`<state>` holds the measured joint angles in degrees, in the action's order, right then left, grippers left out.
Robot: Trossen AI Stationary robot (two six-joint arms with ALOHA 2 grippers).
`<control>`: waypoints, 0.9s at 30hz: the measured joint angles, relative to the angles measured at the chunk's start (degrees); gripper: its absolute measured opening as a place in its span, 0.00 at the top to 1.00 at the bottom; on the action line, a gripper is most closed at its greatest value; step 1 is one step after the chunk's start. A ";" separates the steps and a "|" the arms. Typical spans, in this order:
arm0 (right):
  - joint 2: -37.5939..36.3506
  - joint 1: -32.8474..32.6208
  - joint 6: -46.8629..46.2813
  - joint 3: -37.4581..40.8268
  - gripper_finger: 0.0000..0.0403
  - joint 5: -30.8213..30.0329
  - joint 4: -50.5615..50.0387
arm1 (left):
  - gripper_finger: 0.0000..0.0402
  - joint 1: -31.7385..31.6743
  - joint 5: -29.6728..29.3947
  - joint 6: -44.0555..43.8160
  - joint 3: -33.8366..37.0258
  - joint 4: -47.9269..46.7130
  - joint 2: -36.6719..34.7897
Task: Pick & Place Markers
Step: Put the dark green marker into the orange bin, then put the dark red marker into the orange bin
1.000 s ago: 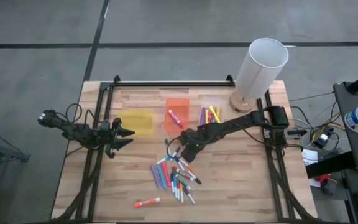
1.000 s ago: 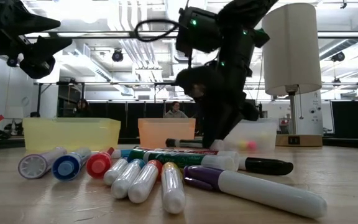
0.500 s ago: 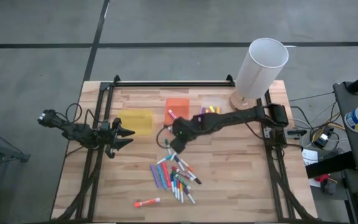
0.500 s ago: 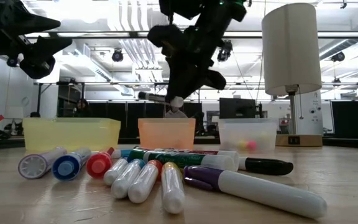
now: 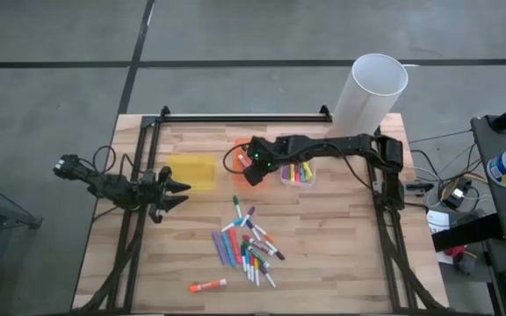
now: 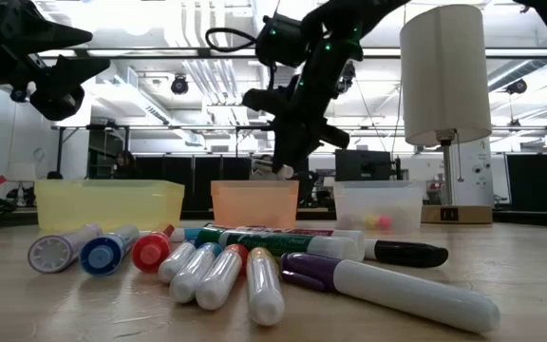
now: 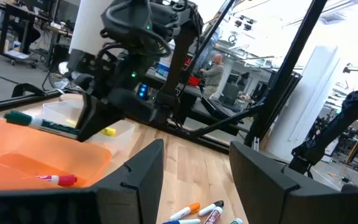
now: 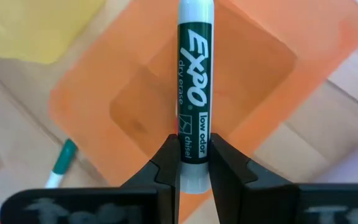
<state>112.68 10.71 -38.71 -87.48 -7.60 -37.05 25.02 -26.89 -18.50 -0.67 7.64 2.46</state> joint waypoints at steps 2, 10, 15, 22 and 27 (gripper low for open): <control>0.00 0.37 0.11 0.19 0.88 0.13 1.03 | 0.56 -0.01 0.01 0.00 0.00 0.00 0.01; 0.78 0.45 -0.10 0.39 0.85 1.42 2.36 | 0.56 -0.01 0.02 0.02 0.00 0.00 0.02; 3.27 0.45 -0.10 0.35 0.83 3.56 3.40 | 0.56 -0.01 0.00 0.02 0.00 0.00 0.02; 3.39 0.43 0.36 0.24 0.71 3.10 4.01 | 0.56 0.00 0.01 -0.96 0.00 -0.65 0.04; 2.96 0.43 1.91 0.24 0.64 3.12 4.45 | 0.56 -0.01 0.02 -0.97 0.00 -0.76 0.02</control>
<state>115.64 11.14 -36.80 -87.24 -4.48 -32.60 25.01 -26.87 -19.48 -0.67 6.87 2.48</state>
